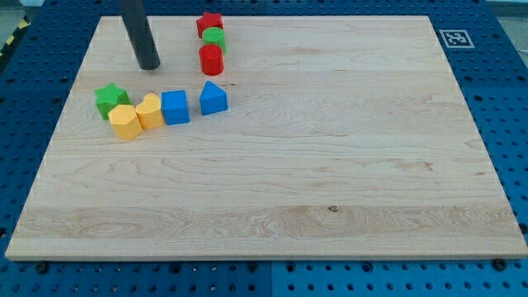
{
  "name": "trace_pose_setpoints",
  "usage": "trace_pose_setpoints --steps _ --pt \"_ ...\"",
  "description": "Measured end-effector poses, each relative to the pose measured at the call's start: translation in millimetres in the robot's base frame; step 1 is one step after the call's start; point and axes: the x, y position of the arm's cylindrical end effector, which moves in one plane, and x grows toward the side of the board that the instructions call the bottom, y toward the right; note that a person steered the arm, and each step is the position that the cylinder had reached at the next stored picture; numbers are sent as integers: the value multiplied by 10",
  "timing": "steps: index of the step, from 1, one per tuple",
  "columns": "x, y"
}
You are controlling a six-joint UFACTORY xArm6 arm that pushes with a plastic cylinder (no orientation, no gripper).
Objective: Place the red star and green circle above the yellow heart
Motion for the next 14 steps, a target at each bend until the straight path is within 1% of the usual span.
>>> trace_pose_setpoints --steps 1,2,3,4,5,6,7,10,12,14 --pt "-482 127" --pt "-1086 428" --pt "-1109 677" --pt "-1087 1435" --pt "-1037 1633" --pt "-884 1351" --pt "-759 1190" --pt "-558 1167" --pt "-749 945" --pt "-693 924"
